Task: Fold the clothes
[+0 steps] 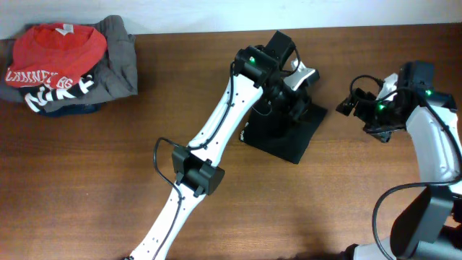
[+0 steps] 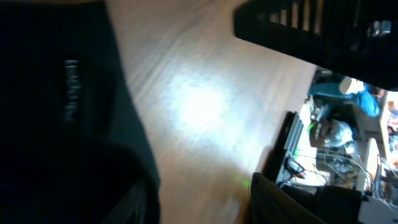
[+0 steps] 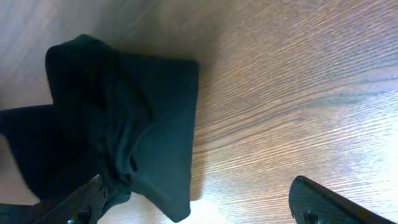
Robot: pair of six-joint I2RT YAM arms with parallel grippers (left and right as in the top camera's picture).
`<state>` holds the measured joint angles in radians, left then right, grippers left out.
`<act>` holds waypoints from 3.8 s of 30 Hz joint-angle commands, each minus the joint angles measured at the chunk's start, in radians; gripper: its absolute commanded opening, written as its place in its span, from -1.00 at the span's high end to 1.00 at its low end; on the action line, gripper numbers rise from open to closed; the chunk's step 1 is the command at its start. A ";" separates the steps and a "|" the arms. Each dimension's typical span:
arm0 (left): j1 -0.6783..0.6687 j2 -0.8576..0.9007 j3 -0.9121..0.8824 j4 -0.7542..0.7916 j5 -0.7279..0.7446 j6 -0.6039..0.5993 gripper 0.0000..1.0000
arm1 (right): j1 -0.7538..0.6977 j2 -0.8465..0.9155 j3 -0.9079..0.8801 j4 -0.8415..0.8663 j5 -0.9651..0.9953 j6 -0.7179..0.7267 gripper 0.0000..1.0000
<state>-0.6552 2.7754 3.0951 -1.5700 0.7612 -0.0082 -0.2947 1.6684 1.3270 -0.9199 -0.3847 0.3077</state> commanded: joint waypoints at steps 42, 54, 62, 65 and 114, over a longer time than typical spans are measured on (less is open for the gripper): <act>0.475 -0.256 -0.267 -0.010 -0.523 -0.010 -0.68 | 0.351 0.123 0.017 0.151 0.138 0.138 0.66; 0.475 -0.256 -0.267 0.015 -0.523 -0.010 -0.69 | 0.353 0.122 0.018 -0.083 0.366 0.259 0.92; 0.475 -0.256 -0.267 0.017 -0.523 -0.010 -0.69 | 0.353 0.140 -0.041 -0.101 0.394 0.260 0.66; 0.475 -0.256 -0.267 0.018 -0.522 -0.010 -0.70 | 0.354 0.154 -0.070 -0.112 0.393 0.259 0.41; 0.475 -0.256 -0.267 0.021 -0.522 -0.010 -0.71 | 0.280 0.143 0.058 -0.105 0.589 0.183 0.75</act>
<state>-0.1783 2.5156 2.8346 -1.5505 0.2455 -0.0093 -0.0128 1.8267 1.3880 -1.0176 0.2428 0.4713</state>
